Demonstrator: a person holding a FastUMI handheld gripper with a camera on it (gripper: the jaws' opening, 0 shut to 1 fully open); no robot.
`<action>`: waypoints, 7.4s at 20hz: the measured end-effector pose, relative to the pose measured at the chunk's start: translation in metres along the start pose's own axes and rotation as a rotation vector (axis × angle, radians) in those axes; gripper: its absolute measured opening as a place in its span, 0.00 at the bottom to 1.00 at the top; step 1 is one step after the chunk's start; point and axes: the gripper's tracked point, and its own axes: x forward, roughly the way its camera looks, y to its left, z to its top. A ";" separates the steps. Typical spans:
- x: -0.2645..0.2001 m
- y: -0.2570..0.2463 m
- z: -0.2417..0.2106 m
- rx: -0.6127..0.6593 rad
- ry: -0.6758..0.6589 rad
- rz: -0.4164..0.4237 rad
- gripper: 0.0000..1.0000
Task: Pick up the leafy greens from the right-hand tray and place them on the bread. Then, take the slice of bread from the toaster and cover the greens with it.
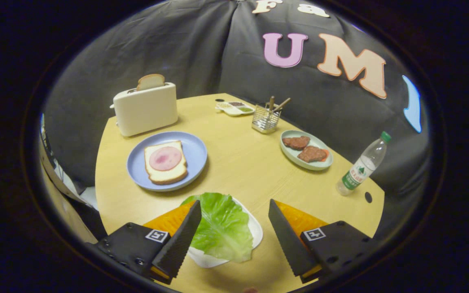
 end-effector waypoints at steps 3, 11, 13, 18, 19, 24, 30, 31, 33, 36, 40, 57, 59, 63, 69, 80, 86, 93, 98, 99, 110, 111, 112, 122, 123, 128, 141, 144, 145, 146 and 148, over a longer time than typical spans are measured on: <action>0.014 0.004 -0.021 -0.004 0.068 0.031 1.00; 0.034 0.016 -0.065 0.019 0.205 0.097 1.00; 0.036 0.018 -0.067 0.029 0.212 0.106 1.00; 0.037 0.017 -0.069 0.061 0.232 0.109 0.93; 0.037 0.018 -0.070 0.062 0.240 0.105 0.83; 0.040 0.031 -0.063 0.049 0.229 0.113 0.37; 0.036 0.035 -0.054 0.044 0.216 0.095 0.15; 0.034 0.035 -0.049 0.050 0.205 0.091 0.15; 0.028 0.037 -0.043 0.056 0.197 0.083 0.15; 0.020 0.040 -0.031 0.070 0.182 0.064 0.15; 0.009 0.046 -0.008 0.086 0.147 0.039 0.15; 0.033 0.122 0.089 0.033 0.082 0.091 0.15; 0.041 0.135 0.094 0.027 0.088 0.112 0.15; 0.057 0.159 0.102 0.010 0.097 0.148 0.15; 0.080 0.186 0.102 -0.007 0.128 0.195 0.15; 0.110 0.176 0.073 0.022 0.248 0.153 0.22; 0.108 0.175 0.065 0.008 0.277 0.127 0.56; 0.090 0.181 0.090 0.061 0.238 0.103 1.00; 0.071 0.195 0.141 0.096 0.152 0.078 1.00; 0.067 0.199 0.152 0.100 0.137 0.076 1.00; 0.059 0.252 0.261 0.151 0.054 0.131 1.00; 0.062 0.254 0.271 0.161 0.046 0.136 1.00; 0.063 0.255 0.280 0.173 0.039 0.136 1.00; 0.098 0.268 0.333 0.294 0.043 0.167 0.98; 0.102 0.269 0.336 0.303 0.044 0.168 0.98; 0.123 0.268 0.340 0.389 0.087 0.143 0.97; 0.156 0.257 0.331 0.560 0.197 0.134 0.49; 0.151 0.257 0.326 0.566 0.207 0.141 0.31; 0.148 0.258 0.328 0.564 0.197 0.150 0.26; 0.146 0.258 0.329 0.549 0.191 0.156 0.20; 0.137 0.259 0.332 0.538 0.166 0.172 0.15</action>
